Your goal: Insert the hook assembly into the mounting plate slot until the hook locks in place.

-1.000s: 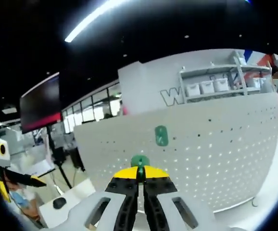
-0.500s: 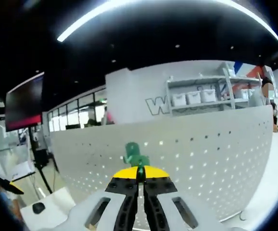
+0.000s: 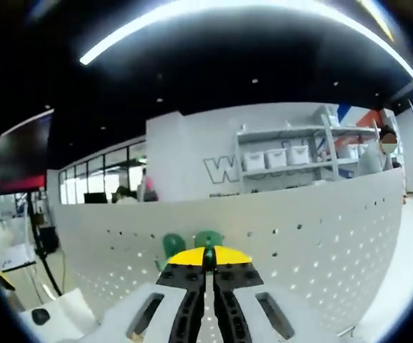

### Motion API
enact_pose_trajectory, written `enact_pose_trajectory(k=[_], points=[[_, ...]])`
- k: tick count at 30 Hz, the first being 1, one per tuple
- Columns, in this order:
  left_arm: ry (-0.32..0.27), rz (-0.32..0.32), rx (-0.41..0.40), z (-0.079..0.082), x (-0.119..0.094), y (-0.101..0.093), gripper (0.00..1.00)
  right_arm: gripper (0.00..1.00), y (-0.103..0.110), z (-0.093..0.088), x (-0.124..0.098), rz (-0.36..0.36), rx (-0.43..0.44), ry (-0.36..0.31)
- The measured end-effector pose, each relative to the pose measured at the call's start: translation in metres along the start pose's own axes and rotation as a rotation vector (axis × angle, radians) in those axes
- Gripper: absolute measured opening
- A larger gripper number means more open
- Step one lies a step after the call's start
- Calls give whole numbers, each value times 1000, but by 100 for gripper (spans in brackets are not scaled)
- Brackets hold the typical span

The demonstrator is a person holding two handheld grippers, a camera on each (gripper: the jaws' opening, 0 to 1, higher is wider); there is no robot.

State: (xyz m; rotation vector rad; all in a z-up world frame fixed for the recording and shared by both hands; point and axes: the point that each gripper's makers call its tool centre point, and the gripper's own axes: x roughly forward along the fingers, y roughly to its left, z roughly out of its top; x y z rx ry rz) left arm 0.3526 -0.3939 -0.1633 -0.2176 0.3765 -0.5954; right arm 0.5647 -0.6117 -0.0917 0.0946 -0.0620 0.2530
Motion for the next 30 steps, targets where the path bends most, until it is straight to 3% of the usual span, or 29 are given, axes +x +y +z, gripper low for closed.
enact_pose_trajectory(k=[11,30], points=[[6,-6,1,-3,1,-3,95,0,-9,9,1,-22,-11,-41],[20,2,-18,-12,2,-4,95,0,-15,-3,5,-72,-60,-48]])
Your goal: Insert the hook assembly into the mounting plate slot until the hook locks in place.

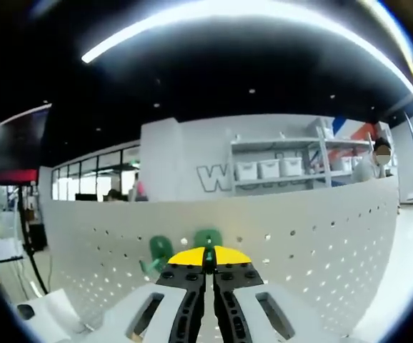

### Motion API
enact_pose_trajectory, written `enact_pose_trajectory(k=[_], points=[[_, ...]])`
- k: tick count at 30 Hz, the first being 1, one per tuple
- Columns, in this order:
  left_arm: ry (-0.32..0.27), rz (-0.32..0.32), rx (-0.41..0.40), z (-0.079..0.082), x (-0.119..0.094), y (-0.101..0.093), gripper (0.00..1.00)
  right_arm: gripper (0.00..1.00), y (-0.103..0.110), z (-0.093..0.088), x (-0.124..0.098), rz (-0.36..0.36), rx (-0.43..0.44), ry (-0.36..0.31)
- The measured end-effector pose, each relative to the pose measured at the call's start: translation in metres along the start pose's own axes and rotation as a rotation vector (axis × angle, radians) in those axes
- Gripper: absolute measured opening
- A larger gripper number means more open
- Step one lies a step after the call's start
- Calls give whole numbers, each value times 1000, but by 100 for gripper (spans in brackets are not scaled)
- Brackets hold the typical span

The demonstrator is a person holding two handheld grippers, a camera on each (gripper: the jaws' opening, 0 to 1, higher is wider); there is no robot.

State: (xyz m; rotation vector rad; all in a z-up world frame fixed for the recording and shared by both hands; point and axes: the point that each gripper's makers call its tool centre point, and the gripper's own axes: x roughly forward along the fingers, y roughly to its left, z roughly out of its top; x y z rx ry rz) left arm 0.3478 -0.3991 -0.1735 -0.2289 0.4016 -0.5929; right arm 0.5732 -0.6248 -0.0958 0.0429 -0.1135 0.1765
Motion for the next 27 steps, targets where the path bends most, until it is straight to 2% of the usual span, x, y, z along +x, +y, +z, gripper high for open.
enact_pose_trajectory(k=[3,10,17,20,21,27], points=[[1,2,-3,0,0,2,94,0,1,-3,2,8,26,-6],[-3,11,-10,0,1,6,94,0,3,-4,2,-7,-55,-16],[4,2,-14,-3,3,3,93,1,2,-6,4,-17,-72,3],[1,3,-16,-3,2,3,93,2,2,-12,2,-6,-44,50],[2,3,-17,-3,2,3,93,3,1,-18,3,-9,-51,85],[6,9,-24,-4,-1,4,95,8,4,-18,4,-3,-2,88]])
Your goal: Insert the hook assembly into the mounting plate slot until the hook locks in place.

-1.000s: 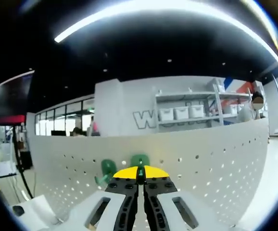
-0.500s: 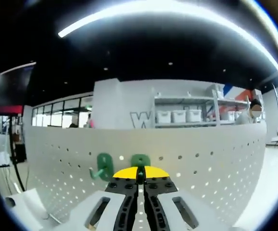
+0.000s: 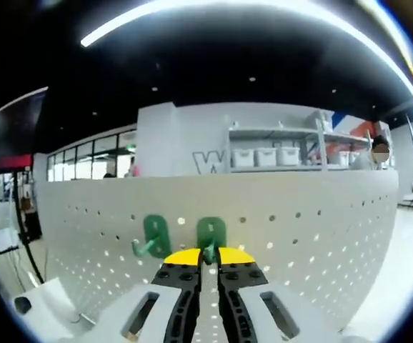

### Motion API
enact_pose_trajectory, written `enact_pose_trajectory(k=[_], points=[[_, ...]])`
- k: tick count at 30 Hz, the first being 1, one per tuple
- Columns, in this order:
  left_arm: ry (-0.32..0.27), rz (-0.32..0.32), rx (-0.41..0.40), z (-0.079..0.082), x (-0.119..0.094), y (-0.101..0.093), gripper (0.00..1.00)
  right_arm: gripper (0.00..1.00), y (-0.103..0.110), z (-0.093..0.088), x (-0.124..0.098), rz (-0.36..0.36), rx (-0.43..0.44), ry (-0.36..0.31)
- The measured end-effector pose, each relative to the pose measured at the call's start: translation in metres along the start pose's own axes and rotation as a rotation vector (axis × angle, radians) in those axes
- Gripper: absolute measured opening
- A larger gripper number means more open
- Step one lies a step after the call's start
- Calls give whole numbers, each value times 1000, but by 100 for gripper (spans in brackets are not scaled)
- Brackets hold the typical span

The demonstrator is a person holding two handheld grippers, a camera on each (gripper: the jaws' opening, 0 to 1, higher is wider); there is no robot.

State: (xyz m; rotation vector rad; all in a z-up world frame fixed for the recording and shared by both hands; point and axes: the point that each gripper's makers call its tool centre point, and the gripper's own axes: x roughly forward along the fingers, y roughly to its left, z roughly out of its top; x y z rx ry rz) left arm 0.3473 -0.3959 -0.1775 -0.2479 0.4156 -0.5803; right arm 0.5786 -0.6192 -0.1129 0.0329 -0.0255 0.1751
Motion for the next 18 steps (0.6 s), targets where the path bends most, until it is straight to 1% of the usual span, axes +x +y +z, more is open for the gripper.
enact_pose_trajectory(k=[2,5,6,9,13,18], points=[[-4,4,6,1,-2,1,95,12,4,0,-1,0,-2,3],[-1,8,5,0,-4,2,96,27,5,-3,-3,-5,10,12],[-2,9,4,0,-5,2,96,29,5,-4,-4,-8,22,18],[3,11,3,-3,-7,2,96,31,3,-4,-10,-12,45,22],[5,10,2,-6,-9,0,96,33,1,-3,-19,-10,46,24],[9,2,8,-7,-9,-4,95,35,3,-5,-38,-4,69,30]])
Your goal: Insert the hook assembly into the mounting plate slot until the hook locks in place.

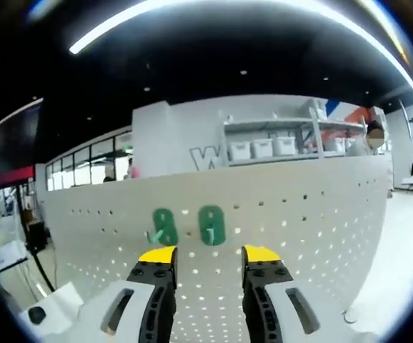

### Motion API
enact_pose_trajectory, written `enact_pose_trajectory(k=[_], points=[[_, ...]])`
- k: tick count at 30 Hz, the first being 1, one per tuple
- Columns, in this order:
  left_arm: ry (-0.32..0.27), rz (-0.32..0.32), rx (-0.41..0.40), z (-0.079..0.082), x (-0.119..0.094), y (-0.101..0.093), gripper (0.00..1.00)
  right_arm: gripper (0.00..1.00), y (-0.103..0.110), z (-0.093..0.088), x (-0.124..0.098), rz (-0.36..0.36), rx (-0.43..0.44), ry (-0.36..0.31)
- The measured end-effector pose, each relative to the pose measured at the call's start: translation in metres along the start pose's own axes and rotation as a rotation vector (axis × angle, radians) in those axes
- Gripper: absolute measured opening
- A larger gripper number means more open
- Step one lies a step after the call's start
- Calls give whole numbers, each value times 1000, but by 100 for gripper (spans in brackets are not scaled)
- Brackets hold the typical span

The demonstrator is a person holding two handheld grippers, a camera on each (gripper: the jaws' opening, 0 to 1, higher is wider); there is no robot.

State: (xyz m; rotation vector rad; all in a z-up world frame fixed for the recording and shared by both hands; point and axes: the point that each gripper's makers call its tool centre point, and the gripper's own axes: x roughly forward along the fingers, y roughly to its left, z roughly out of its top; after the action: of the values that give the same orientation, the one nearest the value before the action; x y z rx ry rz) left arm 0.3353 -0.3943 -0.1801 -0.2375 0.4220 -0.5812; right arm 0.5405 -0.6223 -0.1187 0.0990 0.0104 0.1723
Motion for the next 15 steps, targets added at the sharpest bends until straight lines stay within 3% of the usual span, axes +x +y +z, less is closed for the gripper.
enact_pose_trajectory(k=[6,8,15], points=[[-4,-6,7,1,-2,-4,95,34,1,-14,-18,25,-38,28],[-5,-6,8,1,-3,-5,95,34,1,-22,-27,35,-15,51],[-3,-5,9,-1,-5,-5,95,35,22,-56,-57,131,-78,146]])
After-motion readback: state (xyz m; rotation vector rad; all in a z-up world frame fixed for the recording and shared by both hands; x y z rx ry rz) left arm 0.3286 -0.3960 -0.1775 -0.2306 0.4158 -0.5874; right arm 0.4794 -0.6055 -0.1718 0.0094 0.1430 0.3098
